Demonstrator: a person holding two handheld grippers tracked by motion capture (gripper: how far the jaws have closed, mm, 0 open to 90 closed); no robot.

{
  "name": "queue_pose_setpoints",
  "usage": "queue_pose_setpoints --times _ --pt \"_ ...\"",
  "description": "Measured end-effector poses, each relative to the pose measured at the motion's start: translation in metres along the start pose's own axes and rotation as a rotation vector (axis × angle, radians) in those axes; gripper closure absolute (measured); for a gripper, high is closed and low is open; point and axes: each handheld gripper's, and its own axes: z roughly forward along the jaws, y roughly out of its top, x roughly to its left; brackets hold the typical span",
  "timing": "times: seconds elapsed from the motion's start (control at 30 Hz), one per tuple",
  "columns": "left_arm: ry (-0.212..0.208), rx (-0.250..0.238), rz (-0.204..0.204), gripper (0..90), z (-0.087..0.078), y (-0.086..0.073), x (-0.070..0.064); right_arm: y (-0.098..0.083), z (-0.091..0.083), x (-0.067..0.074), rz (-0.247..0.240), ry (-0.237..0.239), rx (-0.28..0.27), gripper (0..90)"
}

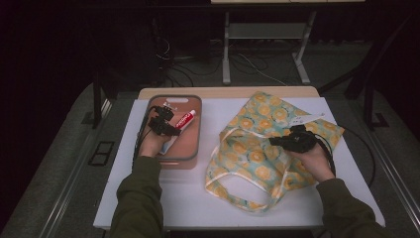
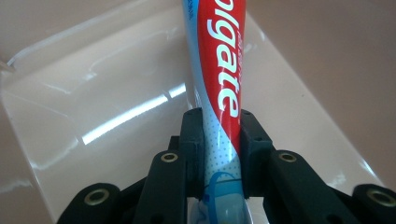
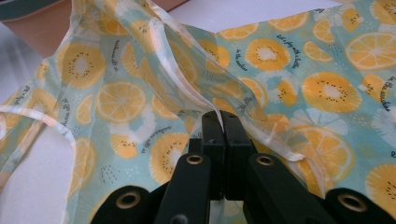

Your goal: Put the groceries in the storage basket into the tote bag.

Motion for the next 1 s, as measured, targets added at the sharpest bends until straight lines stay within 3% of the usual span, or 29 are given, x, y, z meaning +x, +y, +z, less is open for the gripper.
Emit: queue_pose_setpoints --times 0.07,0.17,0.3,0.37,0.53,0.87,1.0 --pt "-0.014 -0.019 -0.012 74.7 -0.003 0.001 0.001 0.000 0.000 0.000 -0.001 0.000 0.000 89.3" --pt "-0.006 -0.031 0.011 74.8 -0.008 0.003 -0.001 0.000 0.000 0.000 -0.001 0.000 0.000 89.3" --pt "-0.018 -0.064 -0.001 74.8 -0.021 0.006 -0.001 0.000 0.001 -0.001 -0.001 -0.001 0.001 89.2" --pt "-0.010 -0.077 0.017 74.8 -0.028 0.007 -0.004 0.000 0.001 0.000 -0.002 -0.001 0.002 89.3" --pt "-0.044 -0.138 0.031 74.8 -0.046 0.009 -0.012 0.000 0.001 0.000 -0.001 -0.001 0.003 89.3" --pt "-0.105 -0.211 0.107 74.8 -0.071 0.009 -0.043 0.000 0.002 0.000 0.000 -0.003 0.008 89.3" --pt "-0.156 -0.223 0.137 74.9 -0.076 0.009 -0.059 0.000 0.002 0.001 -0.004 -0.005 0.006 89.3"
